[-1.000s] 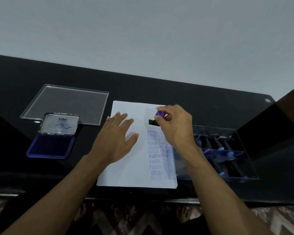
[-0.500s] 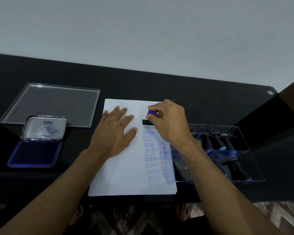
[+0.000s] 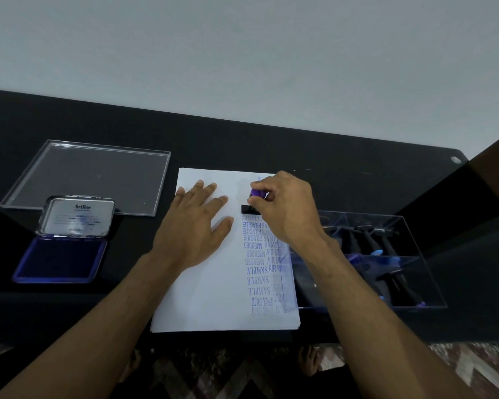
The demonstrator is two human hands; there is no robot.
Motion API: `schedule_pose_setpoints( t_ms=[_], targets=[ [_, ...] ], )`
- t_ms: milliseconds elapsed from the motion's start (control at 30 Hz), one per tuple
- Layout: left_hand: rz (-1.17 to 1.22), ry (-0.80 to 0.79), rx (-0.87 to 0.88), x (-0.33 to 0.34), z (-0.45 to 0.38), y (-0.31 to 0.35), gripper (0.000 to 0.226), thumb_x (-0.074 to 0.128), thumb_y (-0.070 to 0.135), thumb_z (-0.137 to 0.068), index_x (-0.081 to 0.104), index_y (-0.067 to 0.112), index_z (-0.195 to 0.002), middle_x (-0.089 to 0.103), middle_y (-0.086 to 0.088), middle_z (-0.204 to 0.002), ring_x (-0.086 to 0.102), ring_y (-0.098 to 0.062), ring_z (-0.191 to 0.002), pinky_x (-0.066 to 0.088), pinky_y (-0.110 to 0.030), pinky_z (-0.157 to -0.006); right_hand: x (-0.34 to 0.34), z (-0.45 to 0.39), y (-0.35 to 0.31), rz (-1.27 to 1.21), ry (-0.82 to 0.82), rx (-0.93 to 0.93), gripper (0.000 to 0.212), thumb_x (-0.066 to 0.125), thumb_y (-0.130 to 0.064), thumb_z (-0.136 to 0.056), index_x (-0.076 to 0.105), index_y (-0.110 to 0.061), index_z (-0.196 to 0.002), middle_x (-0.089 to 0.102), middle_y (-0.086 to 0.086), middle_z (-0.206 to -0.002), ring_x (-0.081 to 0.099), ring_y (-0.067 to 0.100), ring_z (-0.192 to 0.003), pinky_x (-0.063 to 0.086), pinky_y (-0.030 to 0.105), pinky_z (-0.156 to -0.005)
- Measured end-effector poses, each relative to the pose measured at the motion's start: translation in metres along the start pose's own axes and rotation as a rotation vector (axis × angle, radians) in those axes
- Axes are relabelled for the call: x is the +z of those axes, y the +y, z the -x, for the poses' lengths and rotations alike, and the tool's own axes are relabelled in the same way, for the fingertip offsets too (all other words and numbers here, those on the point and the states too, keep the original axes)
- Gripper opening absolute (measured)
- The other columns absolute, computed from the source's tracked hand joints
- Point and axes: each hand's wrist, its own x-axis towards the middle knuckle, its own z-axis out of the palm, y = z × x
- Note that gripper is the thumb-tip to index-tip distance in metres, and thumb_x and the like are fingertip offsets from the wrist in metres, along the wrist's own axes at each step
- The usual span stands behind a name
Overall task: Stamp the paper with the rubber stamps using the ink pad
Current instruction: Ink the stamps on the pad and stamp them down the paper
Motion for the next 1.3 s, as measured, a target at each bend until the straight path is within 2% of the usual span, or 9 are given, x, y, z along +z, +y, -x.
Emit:
schedule_pose_setpoints(
  t_ms=[133,467,767,1000,1300],
  targets=[
    [0.006,0.007,0.0,0.0008,-0.0004,-0.0005,0.077,0.019,0.07,-0.093,0.052,0.025,-0.146,0.036,-0.002,-0.16,0.024,-0.024,-0.152,0.016,-0.051,-0.124,0.0008,-0.0005,-0.0002,0.012,-0.011,0.002,0.032,0.074,-0.031,-0.087,0.072,-0.02,-0.117,0.066,-0.002,-0.113,0.06,0.008,-0.088,0.053,0.026,-0.091],
    [-0.013,0.025,0.016,0.0023,0.0001,-0.0022,0.064,0.031,0.062,-0.097,0.053,0.024,-0.145,0.038,-0.003,-0.159,0.024,-0.023,-0.152,0.013,-0.047,-0.124,0.0038,0.0004,-0.0015,0.04,-0.014,-0.018,0.031,0.073,-0.031,-0.087,0.072,-0.021,-0.116,0.065,-0.002,-0.114,0.06,0.009,-0.088,0.052,0.024,-0.087],
    [-0.026,0.016,0.008,0.0025,0.0001,-0.0025,0.065,0.029,0.063,-0.097,0.052,0.026,-0.146,0.036,-0.002,-0.161,0.022,-0.022,-0.153,0.008,-0.044,-0.123,0.0015,-0.0008,-0.0034,0.097,-0.049,-0.003,0.028,0.072,-0.03,-0.088,0.073,-0.021,-0.115,0.066,-0.002,-0.114,0.059,0.01,-0.091,0.05,0.025,-0.089],
    [-0.013,0.015,-0.001,0.0026,-0.0001,-0.0024,0.069,0.024,0.066,-0.096,0.051,0.027,-0.146,0.035,-0.001,-0.161,0.021,-0.021,-0.153,0.01,-0.045,-0.124,-0.0014,-0.0031,-0.0056,0.138,-0.086,0.005,0.031,0.071,-0.031,-0.089,0.071,-0.022,-0.118,0.067,-0.001,-0.119,0.063,0.015,-0.099,0.051,0.03,-0.096],
    [-0.009,0.014,0.0,0.0022,0.0004,-0.0017,0.071,0.023,0.066,-0.095,0.052,0.026,-0.145,0.036,-0.001,-0.161,0.022,-0.022,-0.153,0.014,-0.048,-0.125,0.0032,-0.0015,-0.0039,0.111,-0.053,-0.004,0.028,0.073,-0.029,-0.087,0.074,-0.021,-0.114,0.069,-0.001,-0.115,0.066,0.015,-0.095,0.054,0.029,-0.092]
  ],
)
